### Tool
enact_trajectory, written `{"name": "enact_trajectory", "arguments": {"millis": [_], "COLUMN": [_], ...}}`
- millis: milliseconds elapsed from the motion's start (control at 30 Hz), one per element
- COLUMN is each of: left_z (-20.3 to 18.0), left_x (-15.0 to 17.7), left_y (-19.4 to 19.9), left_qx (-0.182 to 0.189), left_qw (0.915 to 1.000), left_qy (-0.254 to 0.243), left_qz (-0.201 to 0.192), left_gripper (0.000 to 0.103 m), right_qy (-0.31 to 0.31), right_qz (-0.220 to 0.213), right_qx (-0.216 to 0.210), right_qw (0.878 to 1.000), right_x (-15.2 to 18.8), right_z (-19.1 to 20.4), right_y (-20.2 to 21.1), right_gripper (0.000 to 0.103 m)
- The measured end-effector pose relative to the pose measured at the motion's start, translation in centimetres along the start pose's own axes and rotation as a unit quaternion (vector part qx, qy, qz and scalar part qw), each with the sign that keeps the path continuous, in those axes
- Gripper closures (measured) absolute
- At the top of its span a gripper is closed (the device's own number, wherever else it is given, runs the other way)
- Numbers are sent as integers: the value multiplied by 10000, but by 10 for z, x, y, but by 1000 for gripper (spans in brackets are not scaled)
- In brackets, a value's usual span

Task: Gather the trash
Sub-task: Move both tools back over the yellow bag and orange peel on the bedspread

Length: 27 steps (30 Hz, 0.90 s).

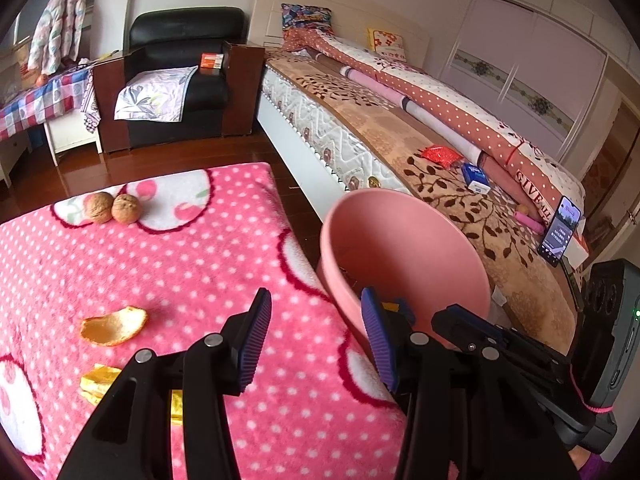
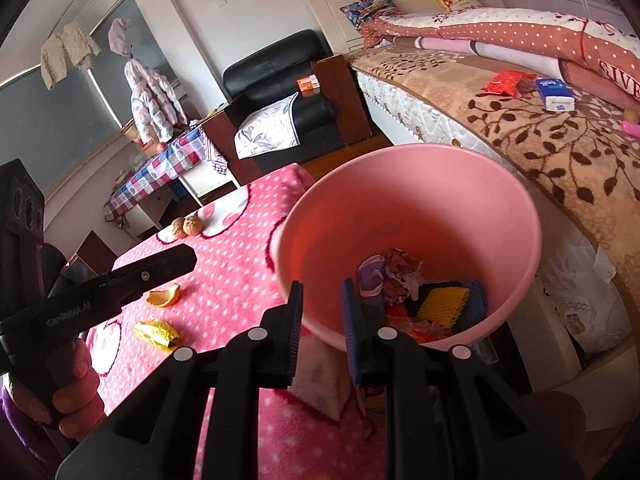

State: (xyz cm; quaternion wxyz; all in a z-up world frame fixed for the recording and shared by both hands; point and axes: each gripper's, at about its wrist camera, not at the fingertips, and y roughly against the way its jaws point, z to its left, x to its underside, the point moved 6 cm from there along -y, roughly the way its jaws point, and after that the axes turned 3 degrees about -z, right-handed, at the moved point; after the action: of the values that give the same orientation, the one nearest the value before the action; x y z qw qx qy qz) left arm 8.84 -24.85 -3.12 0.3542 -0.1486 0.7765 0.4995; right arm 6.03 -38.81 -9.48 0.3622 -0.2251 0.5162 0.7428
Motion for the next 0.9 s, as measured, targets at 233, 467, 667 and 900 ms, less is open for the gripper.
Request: {"name": "enact_trajectory", "arguments": {"millis": [233,467,667,900], "left_z": [22,53,79,107], "left_x": [6,14,22,35], "left_y": [12,28,39,49], "left_qx": [-123,-320,-495,-683], "left_qw": [9997,9984,9966,9940], "left_qy": [186,443,638,837], "left_qz": [-47,-129,-169,-160], "left_gripper": [57,54,54,54], "right_qy": [150,339,486,622], "right_qz": [54,136,233,368], "right_qx": [-57,-158,-242,-321], "right_qw": [9999,9992,9983,9969], "right_x": [5,12,21,31], "right_z": [16,36,52,64], "right_y": [0,-1,-4,-8], "right_gripper": [83,83,83,83]}}
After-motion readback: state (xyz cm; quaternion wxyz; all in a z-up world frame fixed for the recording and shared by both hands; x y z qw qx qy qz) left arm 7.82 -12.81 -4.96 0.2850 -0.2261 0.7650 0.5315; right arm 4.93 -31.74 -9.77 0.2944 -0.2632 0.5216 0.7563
